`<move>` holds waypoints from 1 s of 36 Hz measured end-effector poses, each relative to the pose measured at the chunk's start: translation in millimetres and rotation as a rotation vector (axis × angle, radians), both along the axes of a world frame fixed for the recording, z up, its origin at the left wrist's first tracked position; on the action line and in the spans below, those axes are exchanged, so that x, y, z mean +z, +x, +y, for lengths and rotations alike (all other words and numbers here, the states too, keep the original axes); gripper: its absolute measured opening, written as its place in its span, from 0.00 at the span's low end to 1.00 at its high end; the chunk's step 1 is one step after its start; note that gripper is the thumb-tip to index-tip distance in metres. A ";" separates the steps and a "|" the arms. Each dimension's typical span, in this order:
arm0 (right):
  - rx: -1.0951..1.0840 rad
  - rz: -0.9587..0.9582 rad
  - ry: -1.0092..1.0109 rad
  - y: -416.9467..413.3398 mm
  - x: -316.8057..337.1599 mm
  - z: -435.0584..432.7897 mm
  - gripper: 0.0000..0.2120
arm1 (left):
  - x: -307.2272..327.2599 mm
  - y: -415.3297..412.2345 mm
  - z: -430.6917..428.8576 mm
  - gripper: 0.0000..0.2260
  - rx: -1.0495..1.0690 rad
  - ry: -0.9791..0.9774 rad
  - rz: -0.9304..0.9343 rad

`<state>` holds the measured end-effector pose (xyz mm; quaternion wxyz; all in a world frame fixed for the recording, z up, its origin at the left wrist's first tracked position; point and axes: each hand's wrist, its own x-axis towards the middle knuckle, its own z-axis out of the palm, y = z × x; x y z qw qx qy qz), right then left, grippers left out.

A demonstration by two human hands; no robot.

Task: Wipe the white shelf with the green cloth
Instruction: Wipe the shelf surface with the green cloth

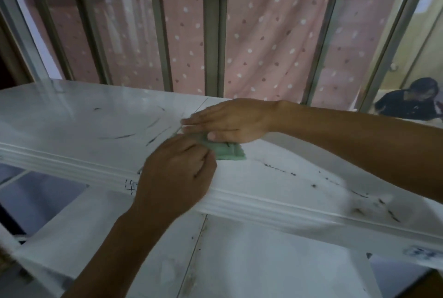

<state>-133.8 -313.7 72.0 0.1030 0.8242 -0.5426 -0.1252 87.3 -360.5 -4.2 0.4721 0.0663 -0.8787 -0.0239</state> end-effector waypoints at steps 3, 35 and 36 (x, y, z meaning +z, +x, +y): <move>-0.374 -0.123 -0.001 -14.8 7.0 23.5 0.24 | 23.7 -20.7 -14.4 0.16 -0.004 0.093 -0.251; -1.314 -0.655 -0.613 -4.4 -51.4 357.8 0.26 | 27.3 -111.8 -26.6 0.27 0.097 0.325 -0.970; -1.307 -0.679 -0.624 -6.0 -52.1 358.7 0.26 | 25.7 -116.4 -23.7 0.30 0.142 0.333 -0.967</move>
